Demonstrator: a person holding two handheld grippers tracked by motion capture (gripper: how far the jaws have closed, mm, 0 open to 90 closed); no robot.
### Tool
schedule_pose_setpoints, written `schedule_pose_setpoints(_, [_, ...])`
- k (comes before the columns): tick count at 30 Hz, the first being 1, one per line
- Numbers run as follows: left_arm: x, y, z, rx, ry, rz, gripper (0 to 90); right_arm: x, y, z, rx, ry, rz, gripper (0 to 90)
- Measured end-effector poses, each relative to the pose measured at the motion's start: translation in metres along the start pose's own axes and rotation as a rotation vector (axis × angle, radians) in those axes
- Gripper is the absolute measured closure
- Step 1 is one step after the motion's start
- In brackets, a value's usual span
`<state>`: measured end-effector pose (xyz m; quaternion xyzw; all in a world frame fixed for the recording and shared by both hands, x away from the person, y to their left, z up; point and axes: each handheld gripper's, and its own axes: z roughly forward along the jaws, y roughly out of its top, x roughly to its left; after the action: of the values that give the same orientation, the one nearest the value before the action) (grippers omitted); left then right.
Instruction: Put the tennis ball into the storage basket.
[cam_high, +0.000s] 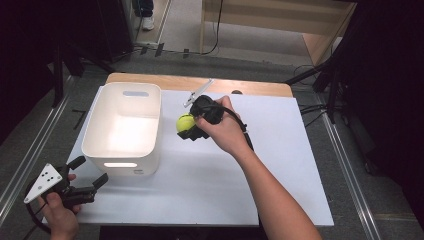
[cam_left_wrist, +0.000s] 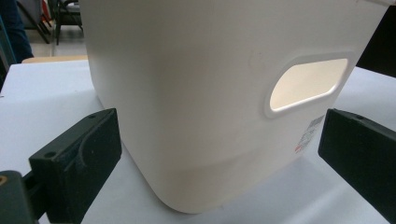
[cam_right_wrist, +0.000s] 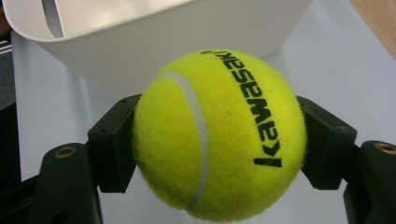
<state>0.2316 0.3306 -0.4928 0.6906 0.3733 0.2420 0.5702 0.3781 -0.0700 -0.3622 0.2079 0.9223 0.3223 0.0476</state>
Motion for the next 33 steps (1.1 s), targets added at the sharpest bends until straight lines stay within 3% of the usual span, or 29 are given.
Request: schedule_pose_setpoints(33, [0.000,0.000,0.000,-0.003,-0.002,-0.004,0.0,0.017,0.038,0.003,-0.016,0.033,-0.067,23.9])
